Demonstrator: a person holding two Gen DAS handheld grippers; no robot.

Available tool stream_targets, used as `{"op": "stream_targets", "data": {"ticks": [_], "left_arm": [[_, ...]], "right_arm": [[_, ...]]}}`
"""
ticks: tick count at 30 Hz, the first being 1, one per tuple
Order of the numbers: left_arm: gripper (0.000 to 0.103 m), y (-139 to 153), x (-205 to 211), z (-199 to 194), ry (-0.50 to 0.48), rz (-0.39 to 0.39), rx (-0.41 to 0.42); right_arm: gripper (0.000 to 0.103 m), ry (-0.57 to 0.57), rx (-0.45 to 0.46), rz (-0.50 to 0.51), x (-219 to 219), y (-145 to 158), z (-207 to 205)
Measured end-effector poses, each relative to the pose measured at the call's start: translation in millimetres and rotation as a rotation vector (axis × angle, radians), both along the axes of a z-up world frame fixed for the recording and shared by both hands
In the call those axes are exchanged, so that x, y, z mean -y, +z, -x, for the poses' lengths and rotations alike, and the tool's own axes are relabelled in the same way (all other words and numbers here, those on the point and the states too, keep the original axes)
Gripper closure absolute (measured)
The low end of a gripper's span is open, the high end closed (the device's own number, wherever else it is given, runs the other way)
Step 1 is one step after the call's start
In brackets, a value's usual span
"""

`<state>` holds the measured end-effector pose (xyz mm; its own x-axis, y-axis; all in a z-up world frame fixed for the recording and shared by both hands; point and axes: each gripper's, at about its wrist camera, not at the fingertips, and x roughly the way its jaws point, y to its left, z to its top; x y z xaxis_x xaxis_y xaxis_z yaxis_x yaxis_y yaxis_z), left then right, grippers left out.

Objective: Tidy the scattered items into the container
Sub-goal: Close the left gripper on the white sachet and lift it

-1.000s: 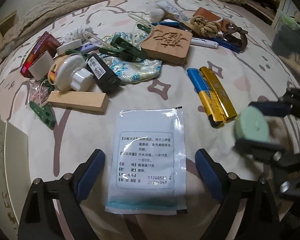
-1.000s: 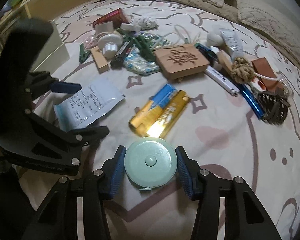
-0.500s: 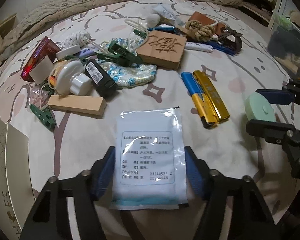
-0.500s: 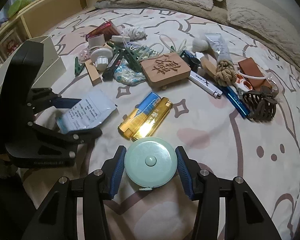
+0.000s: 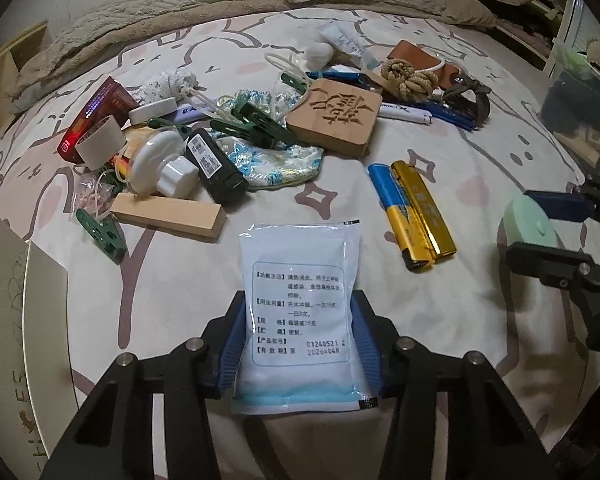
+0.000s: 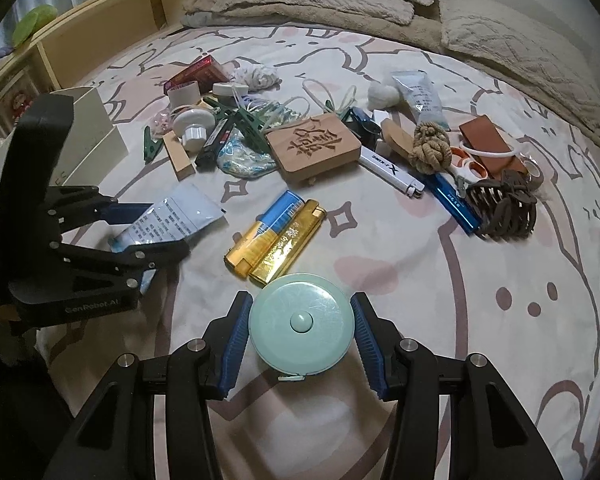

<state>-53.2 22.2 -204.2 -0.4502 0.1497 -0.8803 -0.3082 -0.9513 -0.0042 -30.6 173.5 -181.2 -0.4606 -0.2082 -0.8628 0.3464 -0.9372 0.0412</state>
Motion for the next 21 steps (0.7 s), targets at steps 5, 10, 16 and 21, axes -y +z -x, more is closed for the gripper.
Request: {"op": "stream_targets", "data": {"ticks": [5,10,16,21], "left_arm": [[0.055,1.9,2.3,-0.4,0.002,-0.012,-0.001],[0.055,3.6,2.8,-0.4,0.003,-0.016,-0.004],[0.055,19.8,3.4,-1.1,-0.001,-0.022,-0.052],[0.055,34.0,5.8,-2.1,0.005,-0.049,-0.094]], "right_arm": [[0.052,-0.001,-0.002,-0.002,-2.0,0.3,-1.1],[0.052,-0.007,-0.013,-0.012,-4.1,2.8,-0.8],[0.052,-0.022,-0.054,-0.01,-7.7,14.6,1.3],[0.052,-0.051,-0.082,0.001,-12.4,26.7,5.8]]}}
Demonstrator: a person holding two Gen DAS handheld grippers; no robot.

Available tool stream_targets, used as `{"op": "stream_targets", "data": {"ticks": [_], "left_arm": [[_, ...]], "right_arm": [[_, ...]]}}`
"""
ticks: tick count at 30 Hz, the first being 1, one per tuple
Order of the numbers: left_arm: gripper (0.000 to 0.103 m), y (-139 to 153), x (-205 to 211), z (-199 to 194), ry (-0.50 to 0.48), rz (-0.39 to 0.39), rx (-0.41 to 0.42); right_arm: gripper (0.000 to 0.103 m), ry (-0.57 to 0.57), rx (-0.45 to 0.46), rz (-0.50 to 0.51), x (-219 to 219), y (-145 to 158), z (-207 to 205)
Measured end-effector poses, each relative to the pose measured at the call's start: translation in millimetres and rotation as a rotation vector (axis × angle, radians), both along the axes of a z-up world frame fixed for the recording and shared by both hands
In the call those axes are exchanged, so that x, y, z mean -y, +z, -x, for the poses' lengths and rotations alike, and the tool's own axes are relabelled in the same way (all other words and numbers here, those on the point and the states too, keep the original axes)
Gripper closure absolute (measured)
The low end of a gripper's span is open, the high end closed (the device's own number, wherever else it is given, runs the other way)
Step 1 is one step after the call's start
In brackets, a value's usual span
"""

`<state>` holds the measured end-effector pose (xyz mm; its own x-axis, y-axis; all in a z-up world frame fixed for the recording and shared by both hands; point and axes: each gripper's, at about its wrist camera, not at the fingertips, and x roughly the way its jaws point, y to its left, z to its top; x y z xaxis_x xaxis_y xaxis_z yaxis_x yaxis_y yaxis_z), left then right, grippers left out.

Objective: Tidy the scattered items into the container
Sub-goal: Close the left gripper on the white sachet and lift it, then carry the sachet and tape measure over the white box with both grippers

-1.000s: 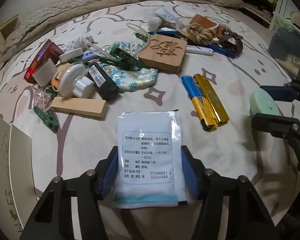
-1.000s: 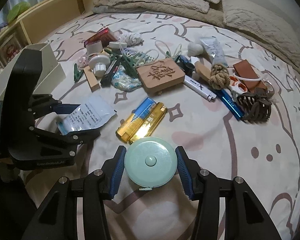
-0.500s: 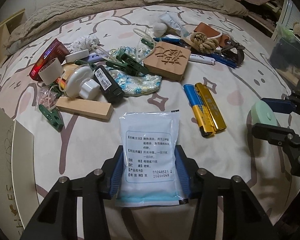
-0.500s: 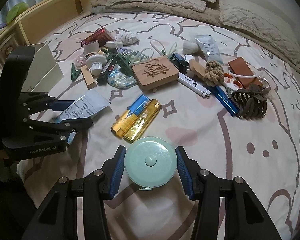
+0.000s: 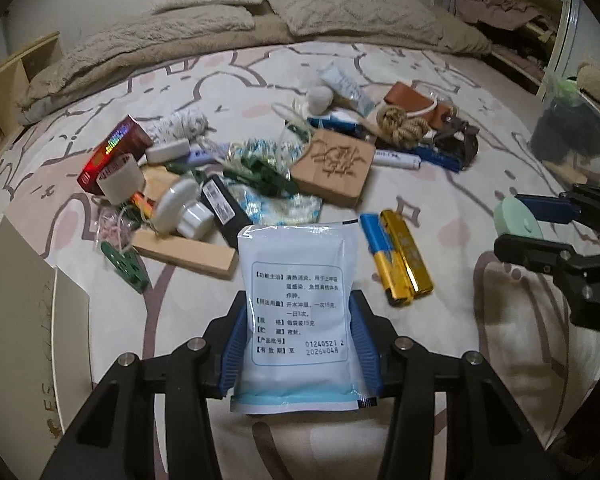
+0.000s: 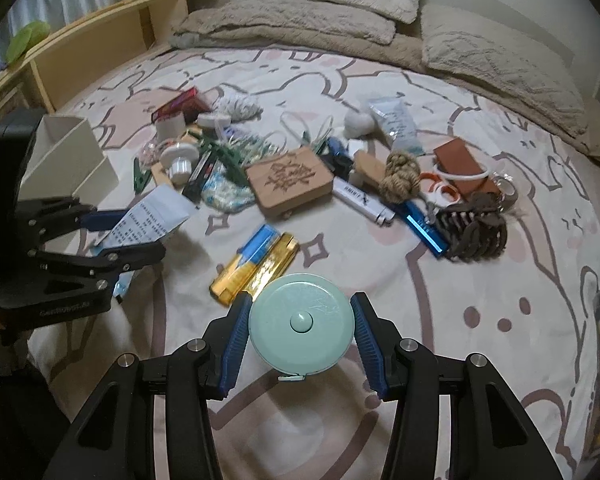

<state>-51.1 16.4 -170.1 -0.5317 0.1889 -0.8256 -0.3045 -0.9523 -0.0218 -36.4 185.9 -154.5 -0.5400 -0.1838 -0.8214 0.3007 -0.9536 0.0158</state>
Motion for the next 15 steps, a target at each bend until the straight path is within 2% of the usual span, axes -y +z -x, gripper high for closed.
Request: {"op": "stream_targets", "data": {"ticks": [7,11,15], "left_arm": [[0.055,17.0,5.1,-2.3,0.01,-0.035,-0.053],[0.055,26.4,9.0,-4.3,0.027,-0.058,-0.083],[0.055,35.4,12.6,-6.3,0.041,-0.081,-0.112]], "right_arm": [[0.052,-0.015,-0.069,0.003,-1.0,21.7,1.4],[0.052,-0.012,-0.116,-0.03,0.0,29.9,-0.2],[0.052,-0.014,-0.128,-0.024,-1.4,34.4,-0.3]]}}
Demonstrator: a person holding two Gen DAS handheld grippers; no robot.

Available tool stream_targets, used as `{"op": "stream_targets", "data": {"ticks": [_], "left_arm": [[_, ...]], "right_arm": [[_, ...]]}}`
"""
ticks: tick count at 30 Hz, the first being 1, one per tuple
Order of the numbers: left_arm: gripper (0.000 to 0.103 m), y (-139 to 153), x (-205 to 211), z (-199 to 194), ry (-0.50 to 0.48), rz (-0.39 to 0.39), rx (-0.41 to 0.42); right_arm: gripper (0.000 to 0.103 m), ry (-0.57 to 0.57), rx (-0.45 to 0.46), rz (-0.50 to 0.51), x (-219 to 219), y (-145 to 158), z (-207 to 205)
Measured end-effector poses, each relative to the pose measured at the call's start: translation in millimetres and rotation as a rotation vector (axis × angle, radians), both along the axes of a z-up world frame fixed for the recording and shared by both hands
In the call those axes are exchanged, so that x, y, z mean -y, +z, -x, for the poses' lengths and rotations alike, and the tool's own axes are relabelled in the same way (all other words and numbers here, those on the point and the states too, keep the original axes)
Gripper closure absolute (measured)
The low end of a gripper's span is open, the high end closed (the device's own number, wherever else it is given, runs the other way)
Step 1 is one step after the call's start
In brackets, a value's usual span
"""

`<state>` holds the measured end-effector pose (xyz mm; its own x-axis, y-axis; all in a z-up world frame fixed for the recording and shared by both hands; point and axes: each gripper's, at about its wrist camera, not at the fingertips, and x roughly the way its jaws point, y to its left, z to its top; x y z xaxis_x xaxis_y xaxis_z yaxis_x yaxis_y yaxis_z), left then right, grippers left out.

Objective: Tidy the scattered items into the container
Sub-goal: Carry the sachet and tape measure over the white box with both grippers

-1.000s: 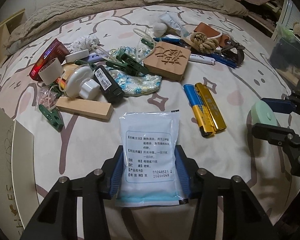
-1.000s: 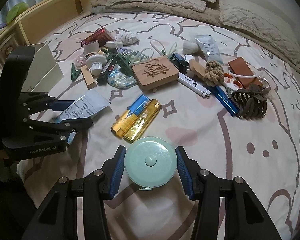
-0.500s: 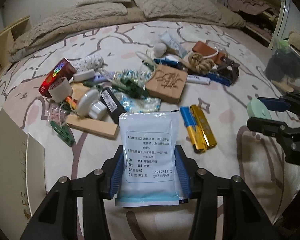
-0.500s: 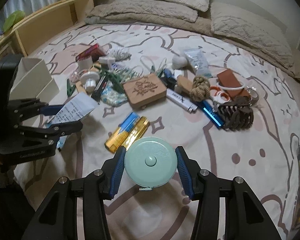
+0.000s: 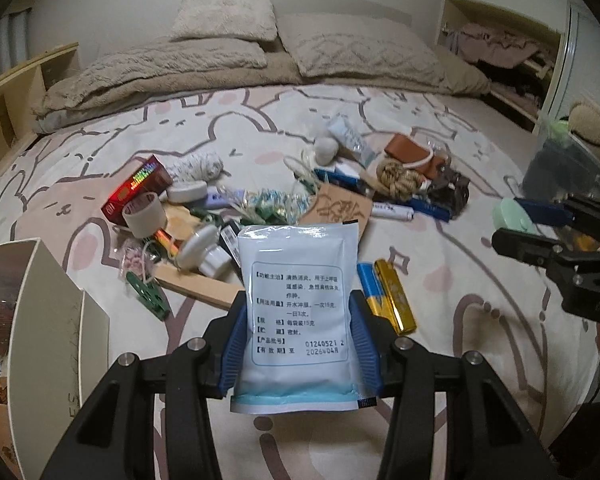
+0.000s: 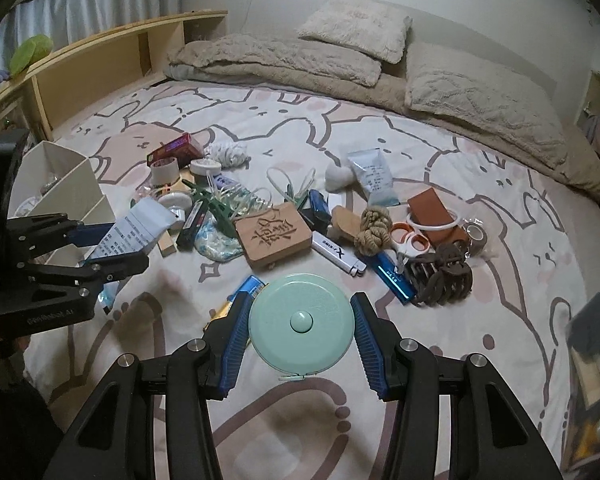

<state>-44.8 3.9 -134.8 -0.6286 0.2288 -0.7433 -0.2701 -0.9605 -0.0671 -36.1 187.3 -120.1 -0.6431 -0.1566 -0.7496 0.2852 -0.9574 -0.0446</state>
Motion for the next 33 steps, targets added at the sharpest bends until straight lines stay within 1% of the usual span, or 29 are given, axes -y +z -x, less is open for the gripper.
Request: {"op": "stream_targets", "data": {"ticks": [6,10,19,27,33], "left_arm": [[0.055,14.9,4.3,-5.6,0.011,-0.022,-0.048],[0.054,24.7,2.3,-9.5,0.006,-0.018,-0.08],[0.054,42.7,2.4,-11.7,0.019,-0.017,-0.114],[0.054,66.6,7.7,-16.0,0.045,-0.022,-0.143],[0.054,89.0,14.7,-25.6,0.059,-0.009,-0.176]], "right_arm": [[0.052,-0.006,-0.024,0.004,-1.7,7.4,-1.4],[0.052,-0.009,-0.038,0.009,-2.4,12.1,-2.9],[0.052,-0.004,-0.064,0.019,2.8,24.3,-4.1],[0.052,-0.009,-0.112,0.053,7.5,50.0,-7.7],[0.052,-0.024,-0.152,0.068,8.8,71.8,-10.8]]}}
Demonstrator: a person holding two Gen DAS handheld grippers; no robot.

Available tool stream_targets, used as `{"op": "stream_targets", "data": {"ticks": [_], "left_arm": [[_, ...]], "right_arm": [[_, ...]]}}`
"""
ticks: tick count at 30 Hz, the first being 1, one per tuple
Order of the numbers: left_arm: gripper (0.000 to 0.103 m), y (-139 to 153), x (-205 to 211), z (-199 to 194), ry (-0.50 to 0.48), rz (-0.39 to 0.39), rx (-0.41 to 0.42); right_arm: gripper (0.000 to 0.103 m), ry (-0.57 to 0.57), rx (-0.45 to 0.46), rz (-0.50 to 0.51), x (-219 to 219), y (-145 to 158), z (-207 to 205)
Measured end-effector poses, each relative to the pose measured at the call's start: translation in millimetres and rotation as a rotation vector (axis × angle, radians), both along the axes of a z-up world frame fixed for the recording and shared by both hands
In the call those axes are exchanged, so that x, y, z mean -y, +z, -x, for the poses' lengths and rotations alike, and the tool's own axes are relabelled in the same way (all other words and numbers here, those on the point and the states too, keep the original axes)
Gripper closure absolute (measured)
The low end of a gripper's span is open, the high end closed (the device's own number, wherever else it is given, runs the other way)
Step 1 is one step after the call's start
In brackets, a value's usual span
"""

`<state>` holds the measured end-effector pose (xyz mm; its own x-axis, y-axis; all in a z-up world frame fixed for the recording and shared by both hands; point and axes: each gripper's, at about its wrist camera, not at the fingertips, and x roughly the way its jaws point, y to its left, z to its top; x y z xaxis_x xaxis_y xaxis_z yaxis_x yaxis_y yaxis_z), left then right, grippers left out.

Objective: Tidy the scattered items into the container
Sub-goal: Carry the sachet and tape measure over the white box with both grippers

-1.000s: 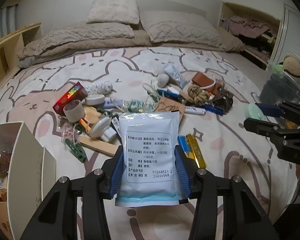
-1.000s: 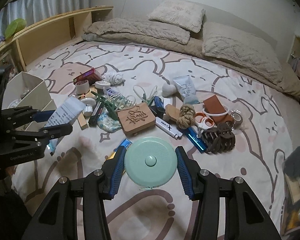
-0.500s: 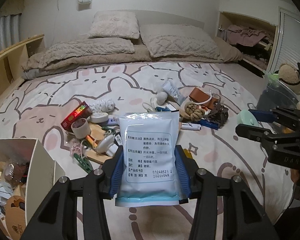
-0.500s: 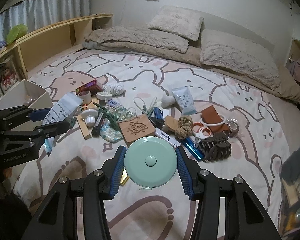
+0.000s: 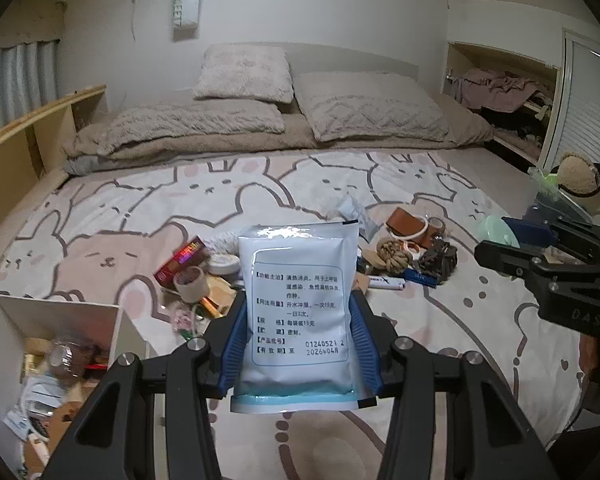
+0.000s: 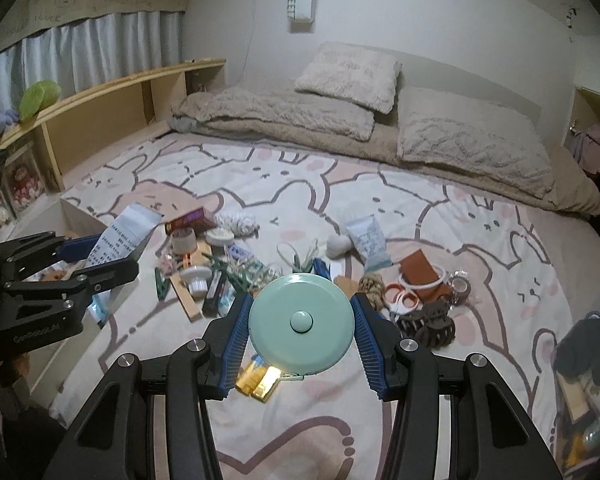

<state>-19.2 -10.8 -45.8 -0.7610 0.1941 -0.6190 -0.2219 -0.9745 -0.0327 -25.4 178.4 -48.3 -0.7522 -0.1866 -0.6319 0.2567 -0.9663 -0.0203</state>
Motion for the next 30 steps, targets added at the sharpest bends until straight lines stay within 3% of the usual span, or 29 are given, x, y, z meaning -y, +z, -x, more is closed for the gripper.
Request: {"op": "stream_targets", "data": {"ticks": [20,30], "left_arm": [[0.054,98.1,71.8,-59.9,0.106,0.022,-0.162],[0.054,119.4,123.1,-92.7,0.164,0.042,-0.192]], "right_arm": [[0.052,0.067,-0.167,0.057,46.6,86.6,-44.2],[0.052,0.133,-0.199,0.084,86.3,104.6,-61.9]]}}
